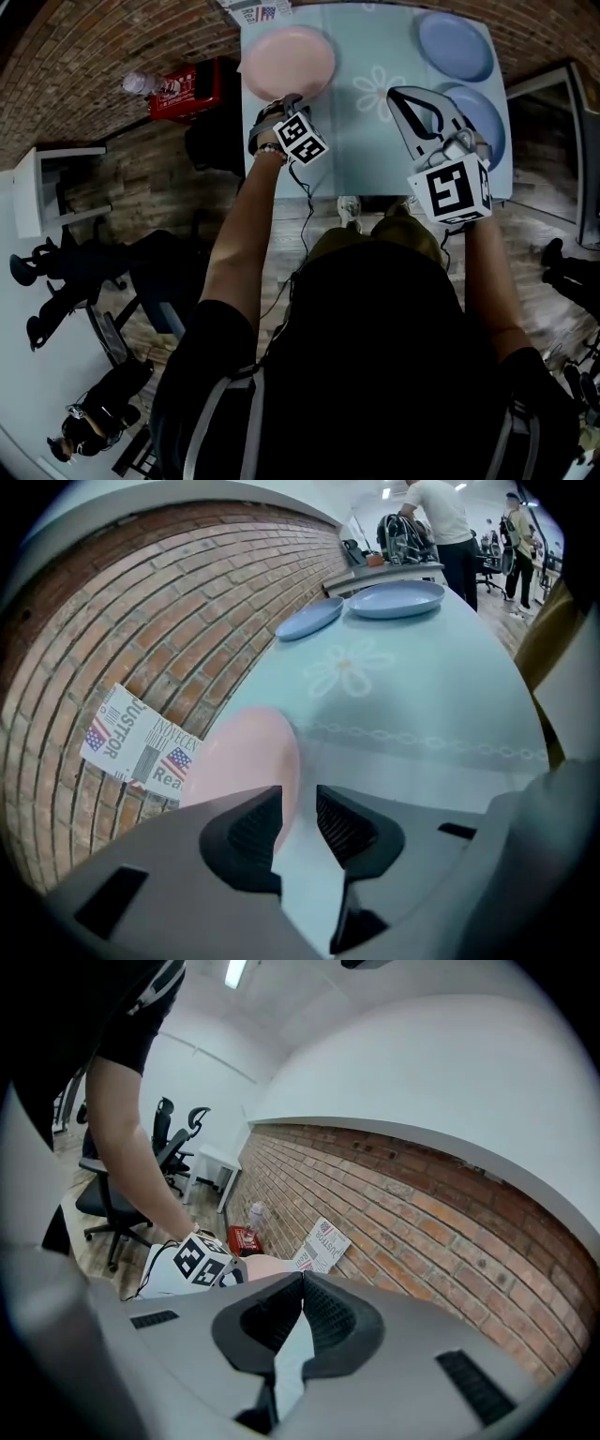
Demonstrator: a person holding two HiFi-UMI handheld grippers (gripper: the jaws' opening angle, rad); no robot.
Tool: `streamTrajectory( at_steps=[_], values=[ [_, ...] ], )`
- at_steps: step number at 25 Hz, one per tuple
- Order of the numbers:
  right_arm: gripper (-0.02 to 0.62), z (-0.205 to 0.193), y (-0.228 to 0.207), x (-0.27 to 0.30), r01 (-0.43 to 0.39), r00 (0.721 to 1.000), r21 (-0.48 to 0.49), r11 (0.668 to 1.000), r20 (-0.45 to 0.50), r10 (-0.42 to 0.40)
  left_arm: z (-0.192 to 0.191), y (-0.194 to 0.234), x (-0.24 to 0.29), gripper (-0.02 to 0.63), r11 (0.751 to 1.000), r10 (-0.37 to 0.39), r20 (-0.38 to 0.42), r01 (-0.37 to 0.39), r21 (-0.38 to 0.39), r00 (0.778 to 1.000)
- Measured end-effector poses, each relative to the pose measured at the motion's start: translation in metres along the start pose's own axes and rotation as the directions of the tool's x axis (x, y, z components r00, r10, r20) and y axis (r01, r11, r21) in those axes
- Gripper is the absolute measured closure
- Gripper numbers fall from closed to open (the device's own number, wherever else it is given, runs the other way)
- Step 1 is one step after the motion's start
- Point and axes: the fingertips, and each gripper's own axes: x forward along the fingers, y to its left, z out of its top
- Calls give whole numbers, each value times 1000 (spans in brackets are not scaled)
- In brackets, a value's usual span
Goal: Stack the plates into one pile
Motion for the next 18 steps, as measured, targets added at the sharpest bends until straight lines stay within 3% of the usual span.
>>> streamTrajectory(
  at_steps=[14, 18],
  values=[
    [561, -9, 11, 4, -34, 999, -1, 999, -18, 34, -21, 3, 32, 484, 997, -46, -120, 53, 54, 992],
    [561, -9, 14, 4, -47, 999, 4, 999, -20, 47, -23, 3, 34, 488, 996, -76, -137, 80, 26, 988]
  ],
)
